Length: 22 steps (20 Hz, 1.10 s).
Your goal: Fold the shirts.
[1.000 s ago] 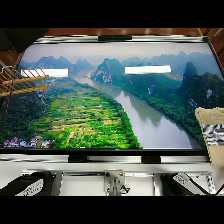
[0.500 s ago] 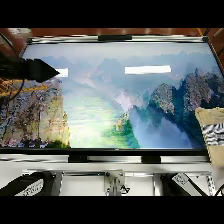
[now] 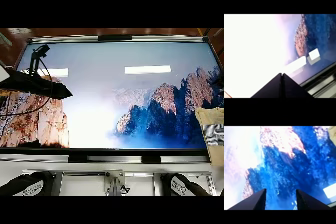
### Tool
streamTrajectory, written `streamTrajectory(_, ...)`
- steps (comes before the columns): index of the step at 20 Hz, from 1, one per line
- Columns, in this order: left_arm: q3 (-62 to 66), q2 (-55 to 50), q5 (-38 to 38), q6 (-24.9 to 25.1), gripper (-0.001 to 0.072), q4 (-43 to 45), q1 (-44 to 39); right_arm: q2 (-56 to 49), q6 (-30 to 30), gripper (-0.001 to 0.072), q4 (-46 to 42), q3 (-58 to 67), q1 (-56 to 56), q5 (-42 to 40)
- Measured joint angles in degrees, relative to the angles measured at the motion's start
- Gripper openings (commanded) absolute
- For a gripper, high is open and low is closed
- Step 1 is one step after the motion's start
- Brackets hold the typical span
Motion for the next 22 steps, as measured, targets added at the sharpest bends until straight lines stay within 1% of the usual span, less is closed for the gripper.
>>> streamTrajectory(2,-0.22,-2.1,2.14,-4.11,0.0063,4.74,-2.21,-2.78,-0.68,0.0496,-3.61,-1.14,6.67,-2.4)
streamTrajectory(3,-0.28,-3.17,2.71,-6.19,0.011,7.39,-3.23,-4.26,-1.51,0.0496,-5.6,-1.49,9.77,-3.04)
streamTrajectory(4,-0.35,-4.28,2.95,-8.15,0.0261,10.16,-4.22,-5.57,-2.32,0.0496,-7.17,-1.68,12.26,-3.74)
streamTrajectory(5,-0.39,-5.14,3.1,-9.6,0.037,12.41,-5.03,-6.97,-2.99,0.0496,-8.68,-1.9,14.69,-4.15)
streamTrajectory(6,-0.39,-5.84,3.21,-10.73,0.0419,14.49,-5.68,-8.02,-3.48,0.0496,-9.75,-2.01,16.59,-4.31)
streamTrajectory(9,-0.37,-6.88,3.67,-12.7,0.0417,18.97,-6.75,-10.05,-4.37,0.0496,-11.78,-2.23,20.98,-5.16)
streamTrajectory(12,-0.37,-7.32,4.0,-13.49,0.0414,21.33,-7.19,-10.8,-4.81,0.0496,-12.41,-2.27,23.17,-5.6)
streamTrajectory(22,-0.37,-7.56,4.0,-14.1,0.0411,22.93,-7.37,-11.26,-4.98,0.0496,-13.07,-2.29,24.46,-5.75)
